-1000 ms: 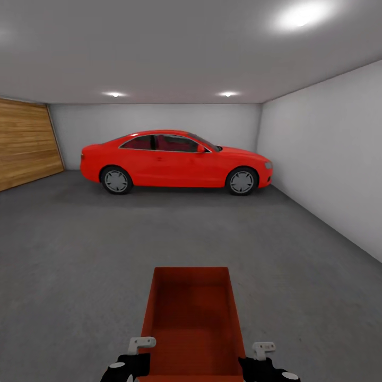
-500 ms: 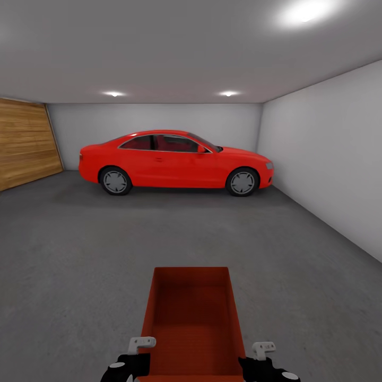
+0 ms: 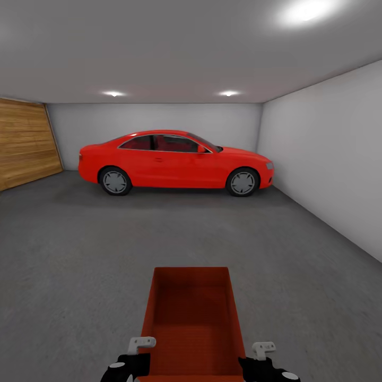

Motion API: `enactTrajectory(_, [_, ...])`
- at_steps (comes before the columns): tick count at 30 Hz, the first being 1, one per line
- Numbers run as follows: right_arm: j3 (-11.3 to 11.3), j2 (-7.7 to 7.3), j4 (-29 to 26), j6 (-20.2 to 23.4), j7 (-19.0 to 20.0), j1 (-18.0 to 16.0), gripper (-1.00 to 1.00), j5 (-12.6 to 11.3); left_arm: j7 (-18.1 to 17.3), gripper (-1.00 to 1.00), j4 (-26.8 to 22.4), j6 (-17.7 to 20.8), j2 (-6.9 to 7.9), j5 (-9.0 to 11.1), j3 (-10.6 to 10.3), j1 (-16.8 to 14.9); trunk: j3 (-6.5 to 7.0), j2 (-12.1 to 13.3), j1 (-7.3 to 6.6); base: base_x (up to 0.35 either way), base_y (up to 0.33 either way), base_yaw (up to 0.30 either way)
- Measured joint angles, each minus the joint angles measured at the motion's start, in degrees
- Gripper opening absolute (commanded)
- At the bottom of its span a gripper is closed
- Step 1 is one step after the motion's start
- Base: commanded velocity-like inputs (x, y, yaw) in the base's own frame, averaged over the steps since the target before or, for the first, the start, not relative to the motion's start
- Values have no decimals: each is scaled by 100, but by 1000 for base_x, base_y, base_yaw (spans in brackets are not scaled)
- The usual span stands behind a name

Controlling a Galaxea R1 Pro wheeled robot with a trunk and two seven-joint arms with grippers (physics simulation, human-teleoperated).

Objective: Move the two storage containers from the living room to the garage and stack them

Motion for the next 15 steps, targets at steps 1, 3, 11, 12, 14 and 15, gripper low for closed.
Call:
enactTrajectory(1, [1,0,0,-1,0,0,-100,-2,0,-100,-1,0,0,1,-1,0,0,0,0,193,0,0])
enactTrajectory(3, [1,0,0,-1,0,0,-100,-2,-1,-100,-2,0,1,-1,0,0,0,0,0,202,0,0])
enactTrajectory(11, [3,1,-1,-3,-1,0,-100,-5,-2,-100,-5,0,1,-2,0,0,0,0,0,209,0,0])
enactTrajectory(12, [2,2,-1,-4,-1,0,-100,-4,-2,-100,-6,0,2,-2,0,0,0,0,0,194,0,0])
enactTrajectory(14, [4,2,-2,-5,-1,0,-100,-6,-1,-100,-8,0,3,-1,-1,0,0,0,0,106,0,0])
enactTrajectory(15, [0,1,0,-5,-1,0,-100,-2,-1,-100,-5,0,2,-1,-1,0,0,0,1,31,0,0])
